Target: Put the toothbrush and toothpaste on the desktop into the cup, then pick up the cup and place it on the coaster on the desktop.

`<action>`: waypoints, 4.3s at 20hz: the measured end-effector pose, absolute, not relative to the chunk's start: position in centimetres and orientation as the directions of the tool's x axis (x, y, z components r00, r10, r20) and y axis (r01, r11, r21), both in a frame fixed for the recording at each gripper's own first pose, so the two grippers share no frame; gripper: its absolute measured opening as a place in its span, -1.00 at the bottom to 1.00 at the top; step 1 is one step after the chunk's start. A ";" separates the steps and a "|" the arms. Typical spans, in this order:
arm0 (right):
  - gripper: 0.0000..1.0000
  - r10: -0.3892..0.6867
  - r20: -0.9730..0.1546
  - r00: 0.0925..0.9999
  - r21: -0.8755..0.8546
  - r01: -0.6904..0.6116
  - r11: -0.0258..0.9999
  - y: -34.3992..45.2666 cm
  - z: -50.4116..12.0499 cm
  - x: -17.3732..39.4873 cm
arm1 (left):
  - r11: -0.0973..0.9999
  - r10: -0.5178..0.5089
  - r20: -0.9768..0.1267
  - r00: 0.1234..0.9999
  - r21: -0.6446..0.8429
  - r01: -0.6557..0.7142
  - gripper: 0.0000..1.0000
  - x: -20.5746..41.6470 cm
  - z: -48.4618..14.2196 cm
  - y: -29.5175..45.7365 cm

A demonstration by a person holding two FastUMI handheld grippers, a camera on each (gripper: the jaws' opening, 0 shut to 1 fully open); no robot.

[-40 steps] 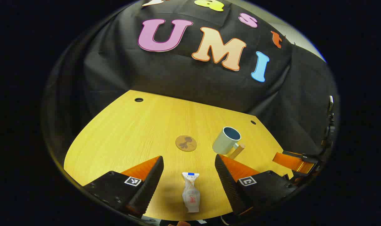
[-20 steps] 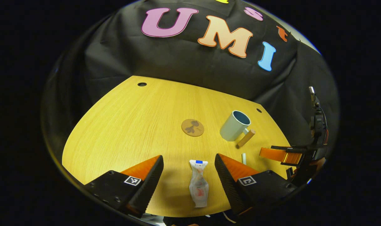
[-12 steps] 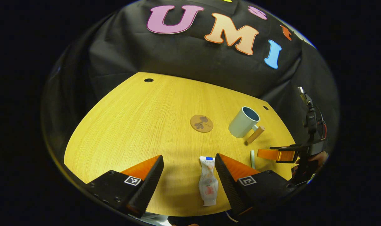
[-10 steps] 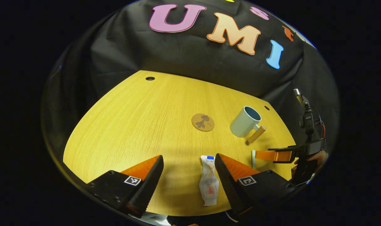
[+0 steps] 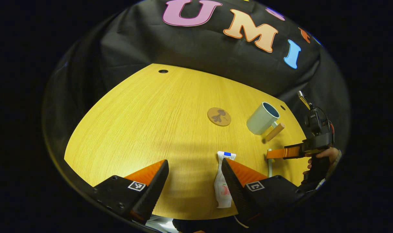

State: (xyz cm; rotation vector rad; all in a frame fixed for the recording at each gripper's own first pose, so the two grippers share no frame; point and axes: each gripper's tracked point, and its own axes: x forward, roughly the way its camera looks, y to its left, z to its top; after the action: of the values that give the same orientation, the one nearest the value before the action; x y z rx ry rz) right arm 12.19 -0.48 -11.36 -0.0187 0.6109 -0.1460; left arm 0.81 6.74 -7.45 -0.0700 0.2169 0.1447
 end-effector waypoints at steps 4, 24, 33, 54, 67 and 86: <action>0.07 -0.154 -0.599 0.786 -0.077 0.135 0.988 -0.3 -12.0 12.3 | 0.987 0.141 -0.219 0.966 -0.044 -0.154 0.92 1.0 -7.3 7.0; -0.84 -0.220 -0.589 0.777 -0.139 0.171 0.975 -1.6 -11.8 12.0 | 0.998 0.059 -0.340 0.939 0.022 -0.055 0.90 3.0 -9.2 2.8; -0.89 -0.168 -0.514 0.841 -0.058 0.161 0.985 -2.3 -9.6 10.2 | 0.996 0.083 -0.525 0.847 0.079 -0.049 0.90 5.2 -11.3 1.4; -0.89 -0.122 -0.177 0.977 0.104 0.142 0.984 -5.0 5.8 6.6 | 0.965 0.257 -0.677 0.690 0.210 -0.154 -0.29 6.7 -14.1 2.9; -0.89 0.049 0.129 0.990 0.175 -0.071 0.982 0.1 15.1 8.6 | 0.992 0.097 -0.542 0.835 -0.020 -0.129 -0.88 7.3 -11.1 1.3; -0.89 0.106 0.323 0.941 0.155 -0.163 0.974 3.1 17.5 18.6 | 0.983 -0.182 0.029 0.983 -0.007 0.182 -0.92 11.7 9.8 -3.5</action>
State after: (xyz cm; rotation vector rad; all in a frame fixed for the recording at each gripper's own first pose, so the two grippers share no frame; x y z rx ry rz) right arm 18.62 3.10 17.53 0.1810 -0.3184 0.1377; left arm 11.71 -3.47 9.83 -0.0095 -0.0281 -0.1828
